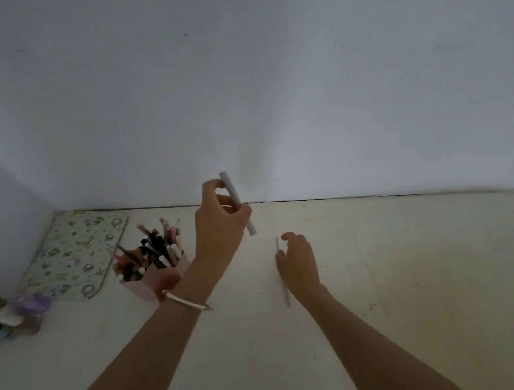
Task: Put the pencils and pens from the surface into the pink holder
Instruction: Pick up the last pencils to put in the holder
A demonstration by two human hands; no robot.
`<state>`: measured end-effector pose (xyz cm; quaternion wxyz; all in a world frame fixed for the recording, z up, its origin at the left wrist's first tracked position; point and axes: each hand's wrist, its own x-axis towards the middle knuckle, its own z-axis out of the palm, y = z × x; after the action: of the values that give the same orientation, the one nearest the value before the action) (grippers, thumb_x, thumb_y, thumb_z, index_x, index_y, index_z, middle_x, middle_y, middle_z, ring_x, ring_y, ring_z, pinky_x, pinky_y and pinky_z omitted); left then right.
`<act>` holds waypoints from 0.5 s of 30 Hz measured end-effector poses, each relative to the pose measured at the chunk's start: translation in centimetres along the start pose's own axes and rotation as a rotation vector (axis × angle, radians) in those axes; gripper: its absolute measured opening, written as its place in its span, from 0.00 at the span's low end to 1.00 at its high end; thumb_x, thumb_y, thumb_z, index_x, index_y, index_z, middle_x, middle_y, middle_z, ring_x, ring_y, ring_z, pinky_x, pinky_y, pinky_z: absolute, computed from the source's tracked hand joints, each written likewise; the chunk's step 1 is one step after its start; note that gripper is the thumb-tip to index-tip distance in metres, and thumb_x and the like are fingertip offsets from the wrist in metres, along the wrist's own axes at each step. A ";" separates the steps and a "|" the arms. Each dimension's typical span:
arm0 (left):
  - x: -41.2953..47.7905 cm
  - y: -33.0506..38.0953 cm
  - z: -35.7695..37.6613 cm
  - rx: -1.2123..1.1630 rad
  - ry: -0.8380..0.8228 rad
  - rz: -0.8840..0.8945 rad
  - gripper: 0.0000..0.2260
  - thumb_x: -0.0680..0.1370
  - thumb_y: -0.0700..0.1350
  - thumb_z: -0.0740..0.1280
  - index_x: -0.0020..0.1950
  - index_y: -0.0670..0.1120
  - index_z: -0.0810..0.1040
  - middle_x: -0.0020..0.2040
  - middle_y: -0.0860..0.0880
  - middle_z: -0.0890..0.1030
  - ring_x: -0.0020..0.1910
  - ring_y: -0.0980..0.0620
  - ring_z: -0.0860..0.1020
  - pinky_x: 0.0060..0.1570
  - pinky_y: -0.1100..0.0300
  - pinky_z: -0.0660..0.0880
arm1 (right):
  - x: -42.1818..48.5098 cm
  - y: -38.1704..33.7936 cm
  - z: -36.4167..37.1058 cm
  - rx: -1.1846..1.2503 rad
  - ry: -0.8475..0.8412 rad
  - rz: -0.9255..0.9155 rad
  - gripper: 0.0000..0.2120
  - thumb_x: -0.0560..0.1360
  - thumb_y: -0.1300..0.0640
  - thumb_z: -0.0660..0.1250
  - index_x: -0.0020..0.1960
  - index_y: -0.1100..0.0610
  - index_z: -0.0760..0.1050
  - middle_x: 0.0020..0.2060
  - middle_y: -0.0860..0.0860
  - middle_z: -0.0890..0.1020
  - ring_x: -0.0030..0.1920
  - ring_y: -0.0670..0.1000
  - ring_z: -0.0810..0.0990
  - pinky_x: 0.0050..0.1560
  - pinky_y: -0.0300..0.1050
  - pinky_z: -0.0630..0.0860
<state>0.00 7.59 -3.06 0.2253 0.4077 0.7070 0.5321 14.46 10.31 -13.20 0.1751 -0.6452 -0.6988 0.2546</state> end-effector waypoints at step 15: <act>-0.1 -1.9 -13.4 0.275 0.178 0.178 0.29 0.72 0.37 0.71 0.66 0.57 0.64 0.43 0.57 0.76 0.33 0.61 0.81 0.28 0.67 0.78 | 0.0 -8.9 0.6 0.466 -0.011 -0.243 0.37 0.74 0.64 0.62 0.77 0.44 0.53 0.41 0.50 0.71 0.37 0.48 0.71 0.39 0.44 0.75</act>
<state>-10.64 -0.28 -0.39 0.0558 0.4470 0.7512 0.4824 6.89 9.86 -8.45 0.3445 -0.4976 -0.6944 0.3893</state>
